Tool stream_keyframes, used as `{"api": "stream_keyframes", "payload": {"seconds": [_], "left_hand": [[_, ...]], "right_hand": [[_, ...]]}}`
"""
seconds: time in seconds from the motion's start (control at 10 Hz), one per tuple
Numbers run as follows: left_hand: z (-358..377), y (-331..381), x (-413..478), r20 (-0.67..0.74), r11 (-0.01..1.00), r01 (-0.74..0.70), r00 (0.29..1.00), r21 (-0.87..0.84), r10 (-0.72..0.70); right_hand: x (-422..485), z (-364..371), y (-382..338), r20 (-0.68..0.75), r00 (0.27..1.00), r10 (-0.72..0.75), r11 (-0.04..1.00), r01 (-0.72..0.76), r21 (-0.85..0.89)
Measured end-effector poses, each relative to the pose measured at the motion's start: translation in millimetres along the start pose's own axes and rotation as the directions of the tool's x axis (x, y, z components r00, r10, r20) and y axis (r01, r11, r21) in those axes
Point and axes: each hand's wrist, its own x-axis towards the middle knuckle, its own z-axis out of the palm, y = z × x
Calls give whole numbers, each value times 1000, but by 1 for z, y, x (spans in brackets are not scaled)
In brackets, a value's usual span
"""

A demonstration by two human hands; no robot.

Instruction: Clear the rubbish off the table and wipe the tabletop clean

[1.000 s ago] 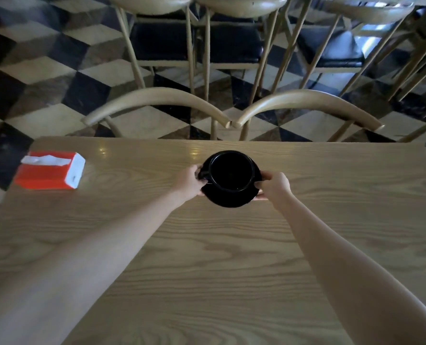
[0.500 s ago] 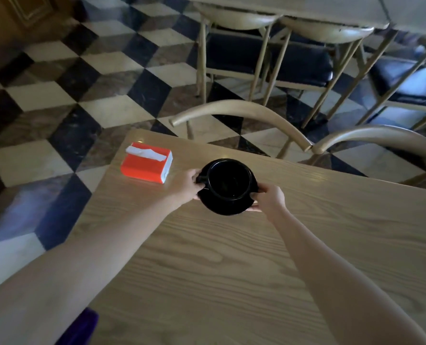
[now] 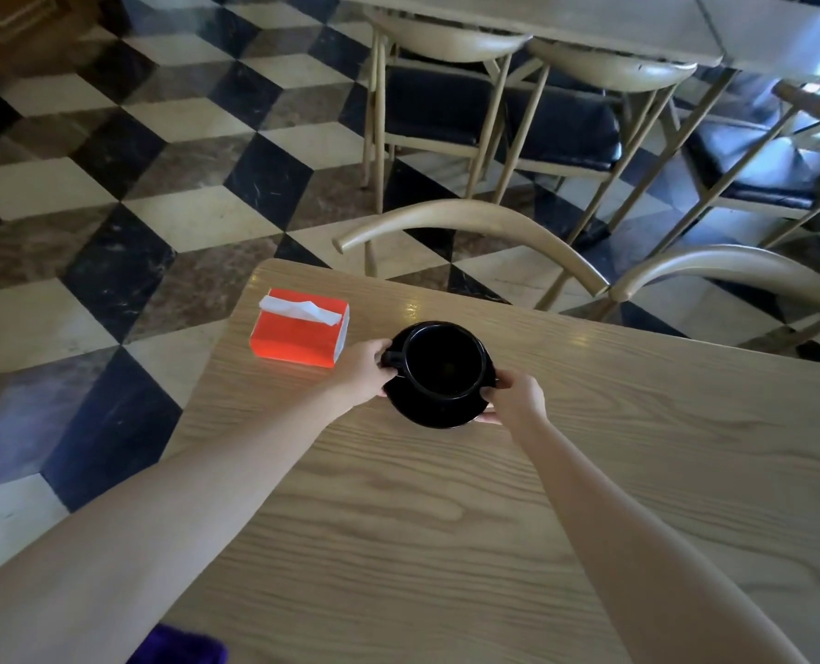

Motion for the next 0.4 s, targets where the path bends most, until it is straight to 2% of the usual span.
{"api": "stream_keyframes", "payload": {"seconds": [0.1, 0.2, 0.3, 0.4], "left_hand": [[-1, -1, 0, 22, 999, -20, 1000, 28, 19], [-3, 0, -3, 83, 995, -23, 996, 102, 15], [-10, 8, -4, 125, 929, -65, 992, 363, 20], [-22, 26, -8, 132, 856, -101, 991, 507, 39]], "right_hand": [[-3, -3, -1, 29, 1000, 10, 1000, -10, -13], [-14, -10, -4, 73, 996, 41, 994, -34, -103], [-22, -21, -14, 121, 989, 80, 911, -23, -412], [-32, -35, -27, 141, 989, 50, 710, 64, -701]]}}
